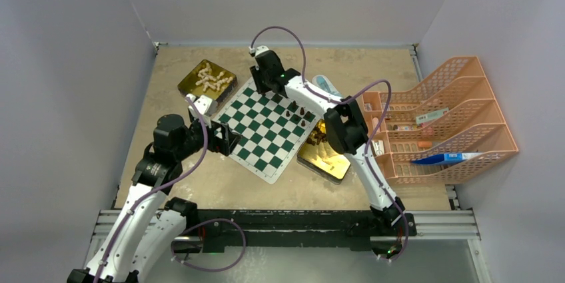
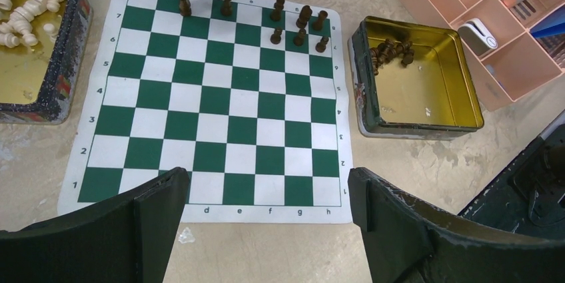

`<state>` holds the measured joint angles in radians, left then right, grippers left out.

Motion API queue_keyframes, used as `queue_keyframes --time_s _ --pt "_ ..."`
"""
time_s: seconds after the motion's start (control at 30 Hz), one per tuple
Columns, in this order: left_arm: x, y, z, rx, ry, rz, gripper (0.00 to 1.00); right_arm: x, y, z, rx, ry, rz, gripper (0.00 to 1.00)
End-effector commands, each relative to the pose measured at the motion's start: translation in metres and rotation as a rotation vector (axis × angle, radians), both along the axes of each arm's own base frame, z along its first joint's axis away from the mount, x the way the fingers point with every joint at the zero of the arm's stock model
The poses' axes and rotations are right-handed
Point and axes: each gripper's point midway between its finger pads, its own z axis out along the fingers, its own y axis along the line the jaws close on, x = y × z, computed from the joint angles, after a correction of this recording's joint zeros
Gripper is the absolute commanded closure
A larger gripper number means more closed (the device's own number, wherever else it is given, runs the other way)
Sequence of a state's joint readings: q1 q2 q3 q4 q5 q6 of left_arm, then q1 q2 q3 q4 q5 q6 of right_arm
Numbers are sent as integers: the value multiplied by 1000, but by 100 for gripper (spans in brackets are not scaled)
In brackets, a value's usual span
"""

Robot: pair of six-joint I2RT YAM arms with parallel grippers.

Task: Set up the chess pieces on the board
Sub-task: Adjust the chess piece on the chessboard.

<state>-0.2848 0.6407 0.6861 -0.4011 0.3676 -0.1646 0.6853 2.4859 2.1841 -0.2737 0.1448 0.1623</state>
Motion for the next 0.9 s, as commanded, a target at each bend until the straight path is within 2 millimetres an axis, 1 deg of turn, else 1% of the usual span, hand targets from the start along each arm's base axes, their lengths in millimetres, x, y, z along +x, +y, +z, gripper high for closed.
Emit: queue_keyframes --time_s 0.0,0.13,0.43,0.67,0.87 --pt "1 -6 13 -15 -40 -33 10 6 6 32 16 -81 6 62" --pt "1 -6 14 -16 -43 -32 10 4 5 23 4 -69 6 65" --pt "0 -5 16 -18 -51 -31 10 2 2 17 -25 -59 -5 64" --pt "0 -6 15 -18 -48 -33 10 -1 3 2 -38 -37 8 64" --pt "0 -5 15 -17 -48 -30 10 -5 6 0 -37 -33 18 67"
